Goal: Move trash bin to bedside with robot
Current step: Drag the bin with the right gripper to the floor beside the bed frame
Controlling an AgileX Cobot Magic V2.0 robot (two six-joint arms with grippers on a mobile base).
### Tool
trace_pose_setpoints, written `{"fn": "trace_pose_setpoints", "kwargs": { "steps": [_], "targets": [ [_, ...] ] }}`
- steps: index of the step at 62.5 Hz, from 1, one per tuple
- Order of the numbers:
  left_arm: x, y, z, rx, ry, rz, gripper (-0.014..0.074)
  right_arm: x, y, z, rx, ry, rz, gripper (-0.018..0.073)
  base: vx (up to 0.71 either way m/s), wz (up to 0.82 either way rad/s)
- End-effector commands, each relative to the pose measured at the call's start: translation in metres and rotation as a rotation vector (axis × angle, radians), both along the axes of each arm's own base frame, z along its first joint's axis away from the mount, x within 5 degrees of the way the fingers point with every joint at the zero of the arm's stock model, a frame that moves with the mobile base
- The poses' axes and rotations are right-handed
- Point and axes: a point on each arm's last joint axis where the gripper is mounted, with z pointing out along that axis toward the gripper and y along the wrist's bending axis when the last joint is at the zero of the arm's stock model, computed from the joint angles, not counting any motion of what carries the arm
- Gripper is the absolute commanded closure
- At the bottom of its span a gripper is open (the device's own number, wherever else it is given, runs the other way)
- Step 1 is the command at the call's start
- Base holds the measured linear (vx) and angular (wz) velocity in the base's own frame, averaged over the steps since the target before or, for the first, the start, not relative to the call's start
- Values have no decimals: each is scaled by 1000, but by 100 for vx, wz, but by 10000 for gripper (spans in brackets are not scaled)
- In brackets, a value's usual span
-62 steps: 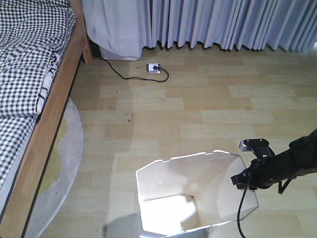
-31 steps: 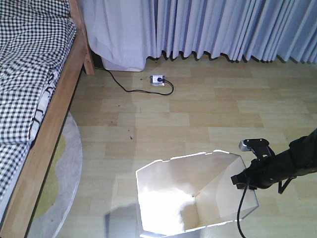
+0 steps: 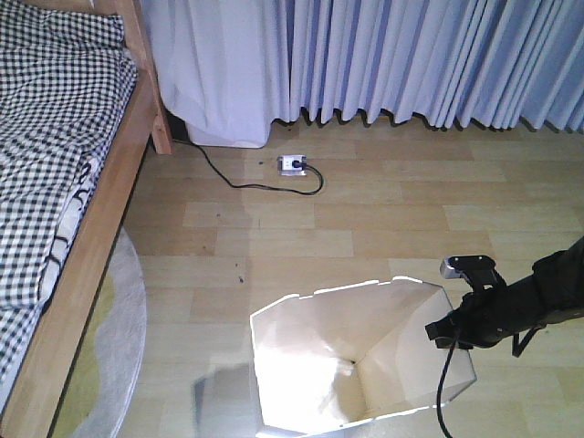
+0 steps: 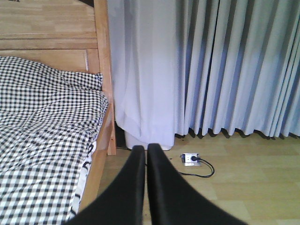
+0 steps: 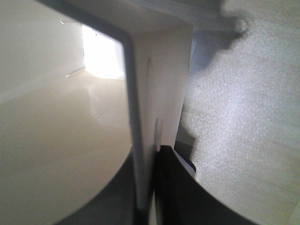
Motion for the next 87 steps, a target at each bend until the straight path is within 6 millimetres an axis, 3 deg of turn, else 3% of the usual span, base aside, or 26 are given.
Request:
{"fn": "trace_pose_setpoints", "kwargs": {
  "steps": [1, 87],
  "targets": [
    [0, 0, 2, -15, -74, -1, 603, 9, 13, 27, 187, -66, -1, 566, 18, -5],
    [0, 0, 2, -15, -74, -1, 603, 9, 13, 27, 187, -66, -1, 566, 24, 1]
  ]
}}
